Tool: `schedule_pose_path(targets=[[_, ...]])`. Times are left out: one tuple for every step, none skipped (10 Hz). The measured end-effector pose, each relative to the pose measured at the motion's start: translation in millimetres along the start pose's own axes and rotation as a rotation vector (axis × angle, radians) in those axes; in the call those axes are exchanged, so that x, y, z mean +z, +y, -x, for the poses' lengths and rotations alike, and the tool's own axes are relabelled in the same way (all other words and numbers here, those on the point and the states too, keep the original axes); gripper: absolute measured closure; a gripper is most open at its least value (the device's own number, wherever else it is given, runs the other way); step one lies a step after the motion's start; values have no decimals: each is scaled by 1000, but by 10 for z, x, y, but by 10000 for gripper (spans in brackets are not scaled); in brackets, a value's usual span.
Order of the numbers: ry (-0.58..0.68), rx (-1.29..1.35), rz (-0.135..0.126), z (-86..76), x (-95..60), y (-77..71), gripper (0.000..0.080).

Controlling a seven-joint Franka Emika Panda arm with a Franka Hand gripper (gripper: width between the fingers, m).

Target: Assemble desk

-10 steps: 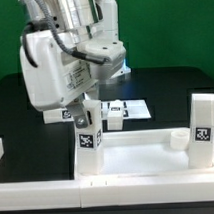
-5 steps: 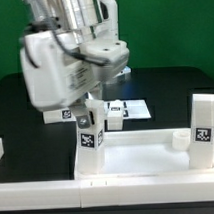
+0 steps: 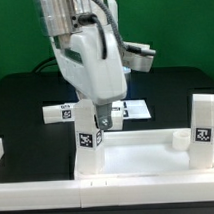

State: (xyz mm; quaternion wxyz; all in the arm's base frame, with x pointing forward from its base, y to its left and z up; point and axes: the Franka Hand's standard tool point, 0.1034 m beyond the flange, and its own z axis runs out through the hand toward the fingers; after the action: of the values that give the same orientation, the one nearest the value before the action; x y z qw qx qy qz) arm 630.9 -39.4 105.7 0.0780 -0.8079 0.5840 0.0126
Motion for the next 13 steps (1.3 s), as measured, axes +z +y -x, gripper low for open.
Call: schedule_pose_path(targets=[[1, -82, 0, -7, 0, 3, 153], [36, -292, 16, -58, -7, 11, 150], [70, -510, 30, -100, -19, -4, 150], [81, -624, 36, -100, -13, -11, 150], [81, -609, 35, -106, -14, -8, 150], [81, -589, 35, -106, -14, -8, 281], [81, -590, 35, -106, -14, -8, 421], [83, -585, 36, -120, -17, -2, 514], [82, -431, 32, -123, -17, 3, 514], [81, -290, 29, -126, -21, 6, 514], [80, -130, 25, -136, -31, 10, 514], [67, 82, 13, -126, -30, 13, 514], [63, 198, 6, -137, -29, 18, 514]])
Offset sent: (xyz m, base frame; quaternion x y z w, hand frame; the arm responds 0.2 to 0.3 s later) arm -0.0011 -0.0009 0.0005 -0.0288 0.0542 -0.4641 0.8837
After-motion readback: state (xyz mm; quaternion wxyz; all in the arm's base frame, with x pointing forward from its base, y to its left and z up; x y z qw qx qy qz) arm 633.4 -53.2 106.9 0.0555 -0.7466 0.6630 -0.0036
